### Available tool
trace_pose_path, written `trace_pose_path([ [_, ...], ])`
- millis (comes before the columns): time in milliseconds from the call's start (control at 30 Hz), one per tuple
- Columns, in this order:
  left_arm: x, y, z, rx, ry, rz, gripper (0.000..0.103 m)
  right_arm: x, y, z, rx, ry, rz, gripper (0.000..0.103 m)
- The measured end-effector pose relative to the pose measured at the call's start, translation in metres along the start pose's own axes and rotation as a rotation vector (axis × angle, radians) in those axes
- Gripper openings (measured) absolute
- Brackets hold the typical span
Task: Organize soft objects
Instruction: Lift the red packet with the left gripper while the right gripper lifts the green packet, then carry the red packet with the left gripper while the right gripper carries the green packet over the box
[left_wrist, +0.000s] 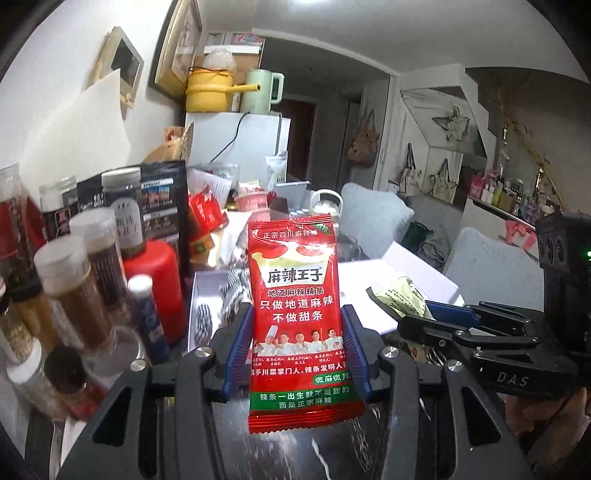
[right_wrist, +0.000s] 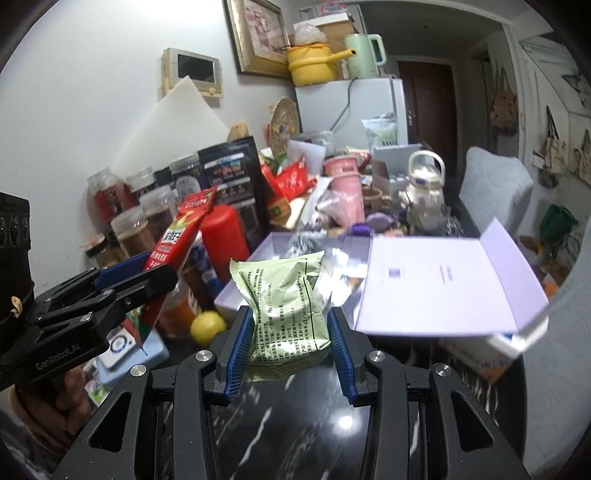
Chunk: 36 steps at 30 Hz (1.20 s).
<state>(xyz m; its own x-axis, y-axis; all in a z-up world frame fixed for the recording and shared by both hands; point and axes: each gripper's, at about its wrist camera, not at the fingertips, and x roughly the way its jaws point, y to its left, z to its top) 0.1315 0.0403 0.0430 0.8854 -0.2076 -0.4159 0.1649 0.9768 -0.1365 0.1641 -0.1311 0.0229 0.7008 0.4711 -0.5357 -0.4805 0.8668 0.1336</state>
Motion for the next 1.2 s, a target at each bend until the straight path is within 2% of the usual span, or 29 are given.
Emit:
trace_pose_path([
  [267, 0.036, 0.015, 0.027, -0.027, -0.024, 0.008, 0.047, 0.026, -0.010, 0.033, -0.030, -0.028, 0.019, 0.041],
  [767, 0.104, 0.046, 0.061, -0.027, -0.039, 0.104, 0.047, 0.082, -0.025, 0.082, -0.053, -0.063, 0.043, 0.041],
  [1200, 0.153, 0.069, 0.064, -0.067, 0.031, 0.092, 0.047, 0.137, -0.051, 0.110, 0.033, -0.048, 0.058, 0.041],
])
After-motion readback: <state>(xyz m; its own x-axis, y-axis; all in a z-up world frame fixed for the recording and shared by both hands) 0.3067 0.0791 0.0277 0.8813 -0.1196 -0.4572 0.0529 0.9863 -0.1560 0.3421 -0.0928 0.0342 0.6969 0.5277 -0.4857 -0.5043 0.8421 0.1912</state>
